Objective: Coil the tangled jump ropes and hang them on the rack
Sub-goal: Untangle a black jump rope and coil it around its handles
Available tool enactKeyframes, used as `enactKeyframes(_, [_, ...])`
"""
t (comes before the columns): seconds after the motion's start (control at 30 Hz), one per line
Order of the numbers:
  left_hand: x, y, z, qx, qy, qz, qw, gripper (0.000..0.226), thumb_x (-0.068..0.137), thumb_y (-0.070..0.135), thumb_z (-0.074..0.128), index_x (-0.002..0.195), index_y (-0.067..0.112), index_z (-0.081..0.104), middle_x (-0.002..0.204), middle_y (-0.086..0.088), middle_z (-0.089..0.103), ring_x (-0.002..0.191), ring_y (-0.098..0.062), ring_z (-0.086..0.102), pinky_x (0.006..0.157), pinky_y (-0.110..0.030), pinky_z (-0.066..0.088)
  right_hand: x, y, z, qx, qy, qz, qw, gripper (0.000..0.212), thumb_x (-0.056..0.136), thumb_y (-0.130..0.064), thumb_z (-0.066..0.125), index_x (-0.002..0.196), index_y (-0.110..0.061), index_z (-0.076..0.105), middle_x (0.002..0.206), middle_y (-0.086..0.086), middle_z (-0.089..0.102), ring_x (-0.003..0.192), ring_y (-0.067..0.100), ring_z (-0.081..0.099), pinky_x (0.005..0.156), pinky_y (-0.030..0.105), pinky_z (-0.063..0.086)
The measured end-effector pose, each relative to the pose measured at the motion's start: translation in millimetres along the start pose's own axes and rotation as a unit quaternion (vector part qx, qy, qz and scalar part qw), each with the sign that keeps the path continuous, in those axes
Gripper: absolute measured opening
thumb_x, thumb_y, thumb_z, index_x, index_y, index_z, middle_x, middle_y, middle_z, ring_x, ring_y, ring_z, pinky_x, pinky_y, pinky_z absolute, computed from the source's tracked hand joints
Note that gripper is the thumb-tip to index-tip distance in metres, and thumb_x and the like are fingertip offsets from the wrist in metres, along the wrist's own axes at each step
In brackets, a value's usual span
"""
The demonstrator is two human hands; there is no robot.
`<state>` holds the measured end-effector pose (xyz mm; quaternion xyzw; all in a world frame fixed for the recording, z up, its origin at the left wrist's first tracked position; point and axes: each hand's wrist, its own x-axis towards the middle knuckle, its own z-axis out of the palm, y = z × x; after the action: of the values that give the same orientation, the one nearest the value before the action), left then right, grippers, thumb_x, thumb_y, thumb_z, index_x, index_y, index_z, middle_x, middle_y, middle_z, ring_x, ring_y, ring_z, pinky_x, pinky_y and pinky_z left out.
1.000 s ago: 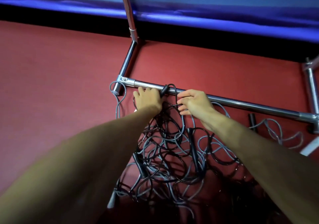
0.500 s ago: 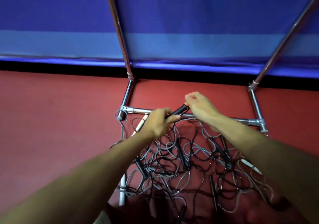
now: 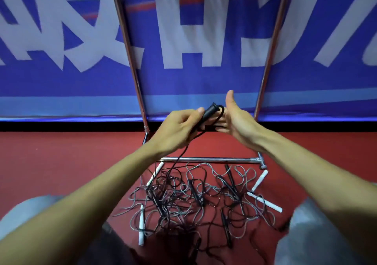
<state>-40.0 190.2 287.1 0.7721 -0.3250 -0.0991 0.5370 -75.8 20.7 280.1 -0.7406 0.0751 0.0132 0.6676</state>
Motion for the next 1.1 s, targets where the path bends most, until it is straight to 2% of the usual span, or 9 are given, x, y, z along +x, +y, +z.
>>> enactKeyframes(0.1, [-21,14,13,-0.097,0.053,0.002,0.994,0.044,0.104,0.032,0.037,0.073,0.004,0.054,0.047,0.000,0.036,0.039,-0.014,0.029,0.040,-0.018,0.022,-32,-3,7,0.018,-0.070,-0.014,0.997,0.086,0.086,-0.068,0.004,0.082,-0.021,0.075,0.104,-0.004,0.073,0.114,0.009,0.060,0.110,0.040,0.027])
enactKeyframes(0.23, [-27,22,20,-0.120,0.068,0.001,0.990,0.047,0.104,0.030,0.036,0.067,0.008,0.055,0.041,0.004,0.040,0.035,-0.013,0.028,0.040,-0.017,0.020,-51,18,11,0.006,-0.089,-0.042,0.995,0.057,0.081,-0.060,0.035,0.100,-0.018,0.068,0.114,-0.006,0.070,0.115,0.003,0.057,0.105,0.035,0.037])
enactKeyframes(0.37, [-26,25,15,-0.159,0.112,-0.040,0.980,0.050,0.104,0.032,0.036,0.062,0.012,0.055,0.041,-0.001,0.037,0.032,-0.012,0.025,0.037,-0.014,0.019,-47,39,11,-0.210,-0.110,-0.102,0.966,0.014,0.089,-0.034,0.063,0.098,-0.023,0.062,0.112,-0.008,0.066,0.108,0.000,0.059,0.105,0.031,0.042])
enactKeyframes(0.6, [-30,24,7,-0.487,0.087,-0.111,0.862,0.043,0.100,0.046,0.029,0.074,0.016,0.046,0.048,0.002,0.033,0.031,-0.011,0.024,0.037,-0.019,0.020,-45,43,12,-0.251,0.031,-0.105,0.962,0.029,0.085,0.007,0.058,0.074,-0.019,0.053,0.077,0.007,0.069,0.071,0.004,0.066,0.074,0.024,0.055])
enactKeyframes(0.7, [-30,15,8,-0.406,0.098,-0.112,0.902,0.039,0.094,0.049,0.042,0.075,0.015,0.047,0.049,0.001,0.032,0.034,-0.012,0.023,0.040,-0.021,0.018,-50,39,3,-0.166,0.083,-0.065,0.981,0.025,0.088,0.009,0.054,0.078,-0.014,0.055,0.078,0.021,0.067,0.069,0.018,0.070,0.068,0.035,0.061])
enactKeyframes(0.8, [-30,7,14,-0.294,0.097,-0.106,0.945,0.021,0.091,0.020,0.061,0.077,0.016,0.046,0.048,0.004,0.028,0.035,-0.010,0.020,0.037,-0.017,0.019,-56,29,-6,-0.039,0.121,-0.066,0.990,0.019,0.092,0.007,0.053,0.085,-0.010,0.055,0.076,0.017,0.066,0.064,0.025,0.069,0.061,0.031,0.060])
enactKeyframes(0.9, [-33,-8,16,-0.044,0.085,-0.106,0.990,0.006,0.090,0.013,0.064,0.085,0.013,0.060,0.050,0.003,0.046,0.038,-0.013,0.038,0.041,-0.019,0.033,-62,17,-12,0.081,0.156,-0.082,0.981,0.009,0.092,0.001,0.055,0.087,-0.006,0.057,0.070,0.011,0.067,0.057,0.023,0.069,0.056,0.028,0.059])
enactKeyframes(1.0, [-32,-23,16,0.280,0.006,-0.058,0.958,0.010,0.093,0.025,0.057,0.093,0.021,0.066,0.083,-0.003,0.063,0.072,-0.027,0.060,0.068,-0.038,0.051,-63,2,-17,0.165,0.180,-0.115,0.963,0.007,0.093,-0.003,0.055,0.086,-0.005,0.056,0.062,0.004,0.068,0.049,0.017,0.066,0.050,0.022,0.055])
enactKeyframes(1.1, [-30,-30,24,0.232,-0.070,-0.065,0.968,0.017,0.095,0.022,0.057,0.103,0.011,0.066,0.103,-0.002,0.058,0.085,-0.028,0.061,0.081,-0.041,0.050,-65,-13,-20,0.228,0.183,-0.155,0.944,0.005,0.094,-0.005,0.053,0.089,-0.004,0.054,0.062,0.002,0.066,0.049,0.013,0.065,0.048,0.018,0.052])
